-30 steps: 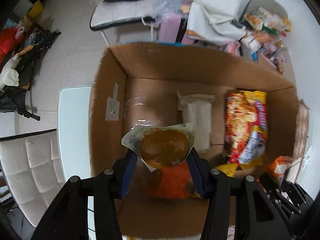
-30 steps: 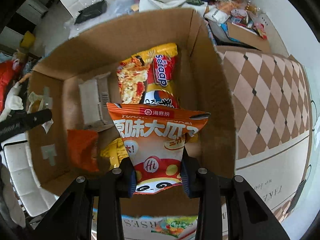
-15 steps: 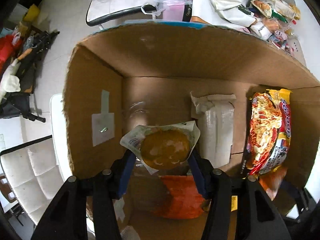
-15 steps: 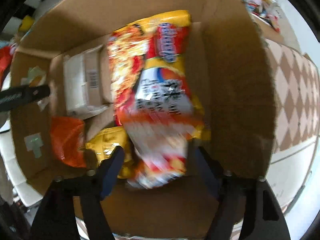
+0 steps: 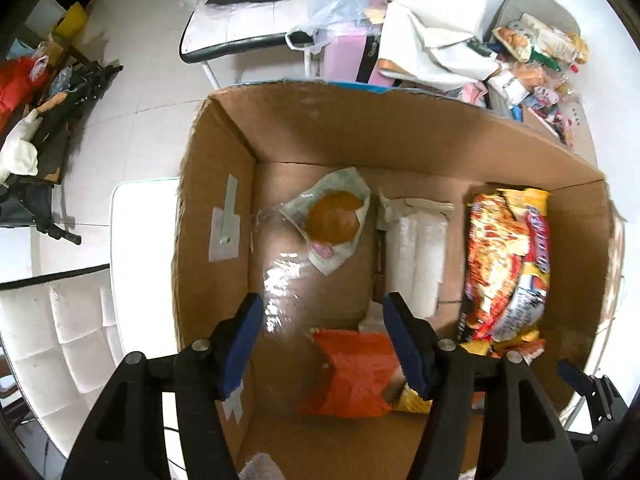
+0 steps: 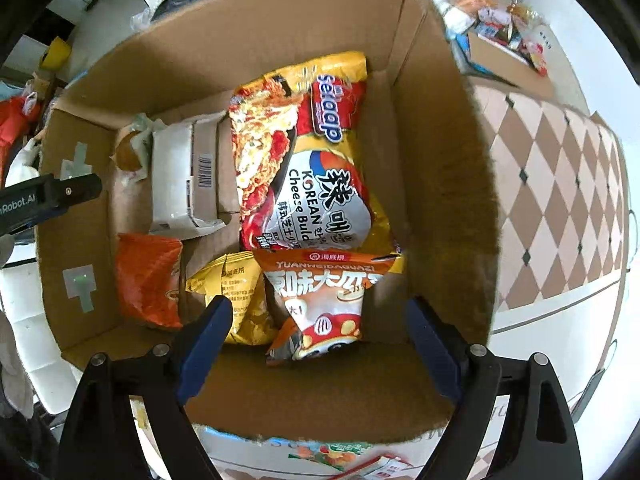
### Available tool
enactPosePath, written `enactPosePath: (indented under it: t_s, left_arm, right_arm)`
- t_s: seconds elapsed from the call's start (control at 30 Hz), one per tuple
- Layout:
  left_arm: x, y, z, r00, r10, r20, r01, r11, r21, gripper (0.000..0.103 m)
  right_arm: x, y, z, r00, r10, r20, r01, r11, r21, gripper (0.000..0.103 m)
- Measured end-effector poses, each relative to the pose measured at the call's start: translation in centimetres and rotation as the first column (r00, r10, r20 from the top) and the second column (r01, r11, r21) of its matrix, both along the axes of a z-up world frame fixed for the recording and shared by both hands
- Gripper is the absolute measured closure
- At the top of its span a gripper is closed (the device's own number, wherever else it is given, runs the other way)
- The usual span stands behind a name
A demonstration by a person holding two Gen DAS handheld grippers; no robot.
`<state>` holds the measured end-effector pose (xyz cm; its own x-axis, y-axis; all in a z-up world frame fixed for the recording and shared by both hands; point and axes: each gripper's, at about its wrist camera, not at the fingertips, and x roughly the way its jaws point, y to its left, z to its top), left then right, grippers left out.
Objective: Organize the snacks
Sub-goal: 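Carry both packets into the cardboard box and open both grippers, then move both grippers out of the box back over the table snacks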
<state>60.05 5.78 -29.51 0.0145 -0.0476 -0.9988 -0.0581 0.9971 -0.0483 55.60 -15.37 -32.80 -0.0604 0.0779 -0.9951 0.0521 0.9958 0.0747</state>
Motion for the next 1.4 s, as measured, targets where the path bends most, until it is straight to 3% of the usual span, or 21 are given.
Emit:
enactPosePath:
  t_s: [0.57,0.63,0.67,0.7,1.03,1.23,1.4]
  left_arm:
    - [-10.7,-1.0,6.5,0.986,-0.034,0.163,0.044,0.997,-0.057,0.037]
    - [-11.8,-1.2,7.4,0.982,-0.032,0.185,0.043,0.998,-0.055,0.026]
    - [-12.4,-1.1,8.2,0.979,-0.03,0.204,0.042,0.998,-0.053,0.014]
    - [-13.0,-1.1,8.7,0.975,-0.028,0.221,0.04,0.998,-0.048,0.012]
    - [-17.6,-1.5,13.7,0.931,-0.025,0.364,0.032,0.999,-0.014,0.008]
    - [-20.7,-1.7,15.1,0.921,-0.008,0.39,0.014,1.0,-0.015,0.008]
    - [-23.7,-1.9,14.4,0.927,-0.004,0.376,-0.006,1.0,0.025,0.008]
  right_arm:
    - [-6.7,1.7,8.2,0.97,0.05,0.236,-0.039,0.998,-0.051,0.007]
    - [-7.6,1.6,9.2,0.967,0.042,0.251,-0.033,0.999,-0.04,0.007]
    - [-8.0,1.5,9.7,0.965,0.04,0.26,-0.031,0.999,-0.036,0.007]
    - [-8.5,1.5,10.2,0.962,0.039,0.27,-0.031,0.999,-0.033,0.007]
    - [-12.8,1.0,15.4,0.929,0.035,0.369,-0.029,0.999,-0.022,0.007]
    - [-15.9,-0.1,17.1,0.928,0.003,0.372,-0.021,0.999,0.044,0.006]
    - [-19.0,-1.7,16.1,0.949,-0.048,0.312,0.015,0.994,0.106,0.006]
